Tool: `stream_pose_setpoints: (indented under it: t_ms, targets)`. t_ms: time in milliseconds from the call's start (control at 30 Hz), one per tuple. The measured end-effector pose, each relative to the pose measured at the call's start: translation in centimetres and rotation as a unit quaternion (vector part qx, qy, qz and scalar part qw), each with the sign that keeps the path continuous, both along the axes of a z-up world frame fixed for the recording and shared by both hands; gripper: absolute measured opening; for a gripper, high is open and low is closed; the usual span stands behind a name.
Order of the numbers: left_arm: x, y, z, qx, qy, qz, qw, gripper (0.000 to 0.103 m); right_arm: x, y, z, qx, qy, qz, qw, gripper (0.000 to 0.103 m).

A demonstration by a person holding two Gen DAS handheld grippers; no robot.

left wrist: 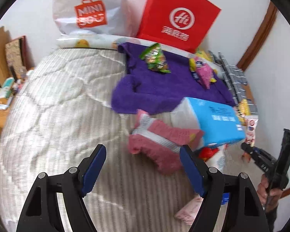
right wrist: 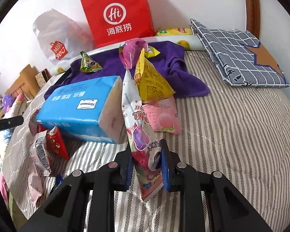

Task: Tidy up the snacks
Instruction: 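Grasp the pink wafer pack with the left tool while the right tool grasps a candy stick packet, then carry the wafer pack and candy stick packet over the purple towel with both tools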

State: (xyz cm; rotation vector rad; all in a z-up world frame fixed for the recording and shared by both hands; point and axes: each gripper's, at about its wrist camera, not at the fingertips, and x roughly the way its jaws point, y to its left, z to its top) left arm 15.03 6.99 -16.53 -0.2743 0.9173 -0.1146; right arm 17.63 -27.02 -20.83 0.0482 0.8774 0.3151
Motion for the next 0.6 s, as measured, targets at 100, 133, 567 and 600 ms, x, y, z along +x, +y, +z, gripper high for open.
stream_pose_setpoints:
  t_ms: [100,133,567,600]
  targets:
    - [0.5,-1.3,0.1,0.004,-0.007,-0.029,0.9996,0.082,-0.8,-0.4,0.6,-0.001,-0.007,0.003,1.000,0.024]
    - [0.7,-1.9,0.1,0.017,-0.011,-0.039,0.9991,0.087,-1.1,-0.6,0.8,-0.004,-0.010,0.003,1.000,0.025]
    - [3.9,-3.6,-2.6,0.081,0.014,-0.071,0.9941,0.089,-2.7,-2.4,0.7,-0.009,0.003,-0.016,1.000,0.025]
    - [4.2,-3.6,-2.8,0.081,0.017,-0.069,0.9942,0.089,-2.6,-2.2,0.5,-0.009,0.008,-0.016,1.000,0.025]
